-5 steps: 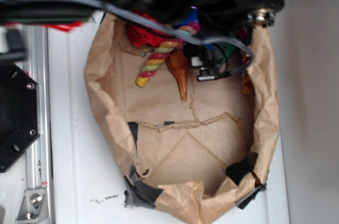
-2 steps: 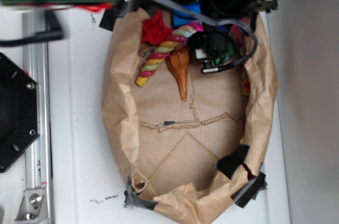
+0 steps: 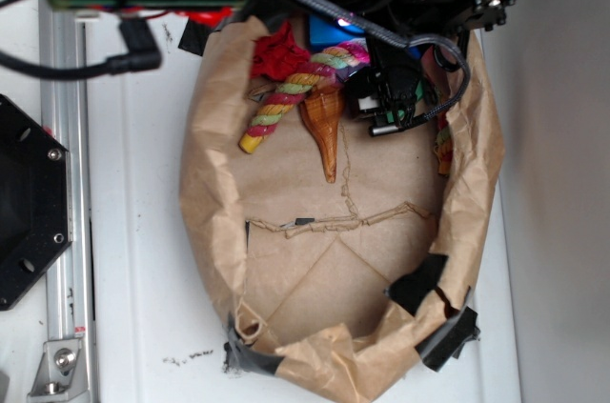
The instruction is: Grab the multicolored rope.
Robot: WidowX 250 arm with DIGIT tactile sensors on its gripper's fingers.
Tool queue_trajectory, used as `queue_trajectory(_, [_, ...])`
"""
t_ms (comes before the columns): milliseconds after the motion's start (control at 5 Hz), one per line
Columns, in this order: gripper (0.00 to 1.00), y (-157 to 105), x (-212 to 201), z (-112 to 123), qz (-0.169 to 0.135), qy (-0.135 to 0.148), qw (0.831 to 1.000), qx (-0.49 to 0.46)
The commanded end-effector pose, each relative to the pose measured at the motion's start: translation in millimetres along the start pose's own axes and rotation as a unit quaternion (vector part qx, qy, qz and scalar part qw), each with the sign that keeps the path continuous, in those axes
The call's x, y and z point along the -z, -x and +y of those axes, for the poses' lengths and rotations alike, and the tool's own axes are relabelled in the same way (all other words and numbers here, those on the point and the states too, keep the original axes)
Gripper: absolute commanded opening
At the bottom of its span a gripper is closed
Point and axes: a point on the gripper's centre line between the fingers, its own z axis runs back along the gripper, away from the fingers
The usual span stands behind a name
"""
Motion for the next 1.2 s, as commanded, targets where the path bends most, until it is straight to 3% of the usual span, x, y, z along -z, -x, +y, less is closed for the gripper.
queue_trajectory(0, [0.00, 3, -13, 13, -0.028, -0.013, 0.999, -0.021])
queue_trajectory(400, [0.00, 11, -21, 4, -0.032, -0.034, 0.999, -0.015])
queue_trajectory(600, [0.00, 26, -41, -12, -0.041, -0.040, 0.998, 0.006])
queue_trajectory(1000, [0.00, 51, -126, -49, -0.146, 0.018, 0.985, 0.087])
